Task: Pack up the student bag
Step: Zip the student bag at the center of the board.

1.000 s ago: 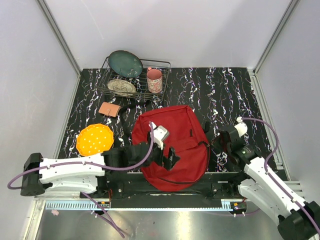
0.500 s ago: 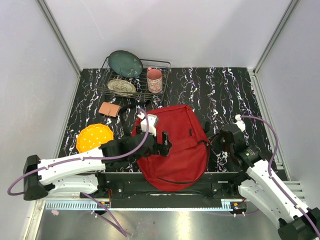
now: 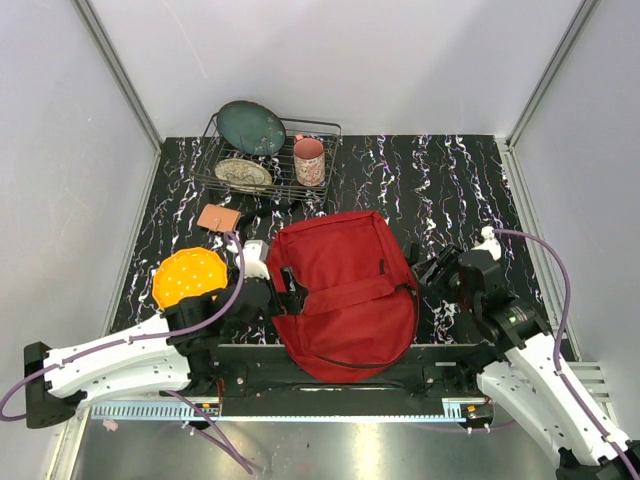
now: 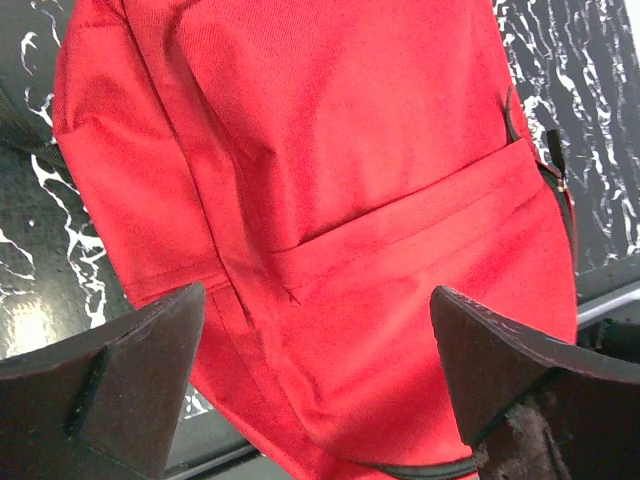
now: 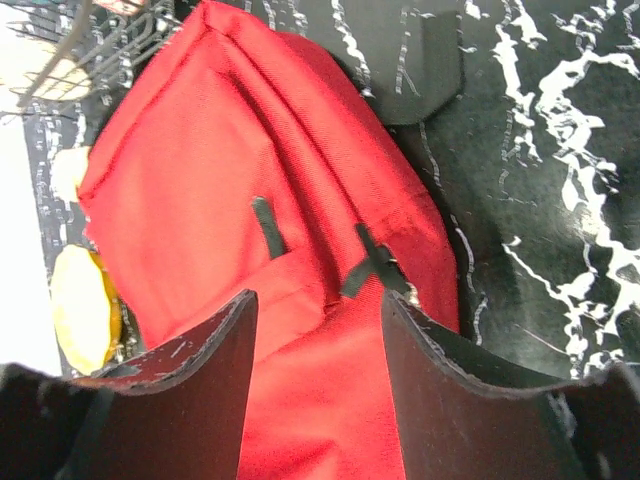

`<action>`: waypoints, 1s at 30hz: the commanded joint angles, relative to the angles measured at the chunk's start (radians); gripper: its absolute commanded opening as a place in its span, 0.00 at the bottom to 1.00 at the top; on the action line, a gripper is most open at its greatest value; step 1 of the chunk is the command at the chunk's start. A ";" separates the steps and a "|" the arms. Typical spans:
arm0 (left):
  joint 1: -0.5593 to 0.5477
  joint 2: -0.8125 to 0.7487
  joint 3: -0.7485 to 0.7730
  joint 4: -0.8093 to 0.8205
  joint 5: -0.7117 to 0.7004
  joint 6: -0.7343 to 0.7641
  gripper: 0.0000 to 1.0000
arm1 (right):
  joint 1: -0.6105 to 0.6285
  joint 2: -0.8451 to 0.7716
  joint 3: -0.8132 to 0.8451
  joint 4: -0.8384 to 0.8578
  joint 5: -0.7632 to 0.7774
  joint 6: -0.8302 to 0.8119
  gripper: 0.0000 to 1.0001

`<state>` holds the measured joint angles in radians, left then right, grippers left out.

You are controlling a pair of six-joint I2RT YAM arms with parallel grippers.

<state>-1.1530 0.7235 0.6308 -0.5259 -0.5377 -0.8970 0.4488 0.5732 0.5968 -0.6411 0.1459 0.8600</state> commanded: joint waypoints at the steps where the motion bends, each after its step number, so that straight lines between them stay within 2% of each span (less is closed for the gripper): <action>1: 0.013 0.060 0.070 0.067 -0.028 0.125 0.99 | -0.005 0.074 0.077 0.099 -0.029 -0.036 0.57; 3: 0.027 0.144 0.136 0.041 -0.024 0.162 0.99 | -0.005 0.131 0.078 0.197 -0.067 -0.035 0.55; 6: 0.055 0.252 0.188 0.015 0.008 0.167 0.99 | -0.004 0.310 0.124 0.267 -0.130 -0.073 0.51; 9: 0.088 0.300 0.176 0.004 0.053 0.117 0.99 | -0.002 0.444 0.156 0.322 -0.201 -0.114 0.50; 13: 0.136 0.252 0.092 0.003 0.085 0.024 0.99 | -0.001 0.482 0.147 0.366 -0.215 -0.151 0.54; 20: 0.213 0.105 -0.052 0.003 0.119 -0.072 0.99 | 0.010 0.593 0.166 0.405 -0.264 -0.190 0.52; 24: 0.263 0.106 -0.115 0.003 0.160 -0.117 0.99 | 0.019 0.625 0.175 0.386 -0.247 -0.194 0.50; 30: 0.300 0.123 -0.187 0.104 0.252 -0.118 0.99 | 0.050 0.654 0.170 0.408 -0.243 -0.199 0.43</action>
<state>-0.8692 0.8413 0.4767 -0.5179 -0.3603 -0.9901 0.4721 1.2102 0.7296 -0.2779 -0.0933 0.6846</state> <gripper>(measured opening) 0.988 0.439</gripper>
